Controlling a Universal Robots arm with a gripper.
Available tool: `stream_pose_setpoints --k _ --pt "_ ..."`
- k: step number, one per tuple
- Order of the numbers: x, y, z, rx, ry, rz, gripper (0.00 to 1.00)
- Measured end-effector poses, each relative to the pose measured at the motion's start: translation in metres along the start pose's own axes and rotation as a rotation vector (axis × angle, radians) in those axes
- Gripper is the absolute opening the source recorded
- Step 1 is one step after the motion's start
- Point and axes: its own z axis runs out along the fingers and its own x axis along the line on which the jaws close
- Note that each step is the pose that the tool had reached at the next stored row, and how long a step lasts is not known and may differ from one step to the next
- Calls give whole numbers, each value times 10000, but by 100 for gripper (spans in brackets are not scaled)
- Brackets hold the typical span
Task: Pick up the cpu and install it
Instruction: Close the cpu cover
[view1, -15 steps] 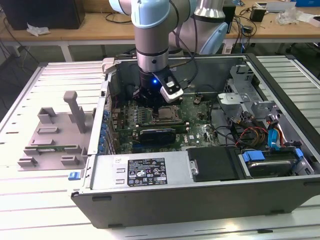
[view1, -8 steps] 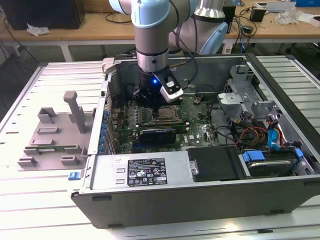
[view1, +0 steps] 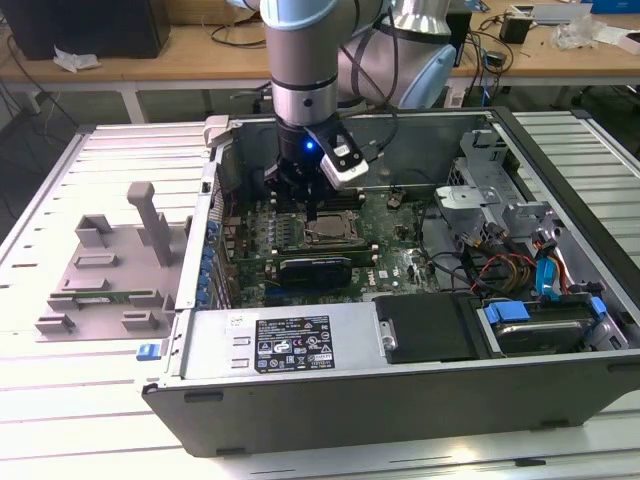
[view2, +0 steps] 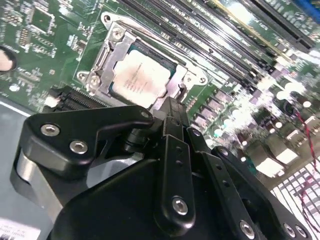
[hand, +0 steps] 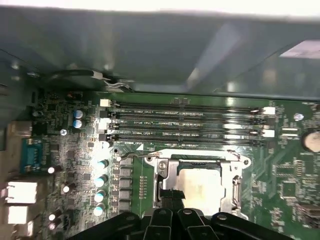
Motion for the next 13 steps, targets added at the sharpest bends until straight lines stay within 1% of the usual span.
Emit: stream_pose_setpoints --k 1,2,3,8,9,13 --pt "-2 2 -64 3 0 -1 11" --pt "-4 4 -111 5 -1 0 11" --pt "-4 5 -137 5 -1 0 11" --pt "-14 5 -144 10 1 0 11" --pt "-34 4 -144 11 0 1 11" --pt "-201 -4 -137 8 -1 0 11"
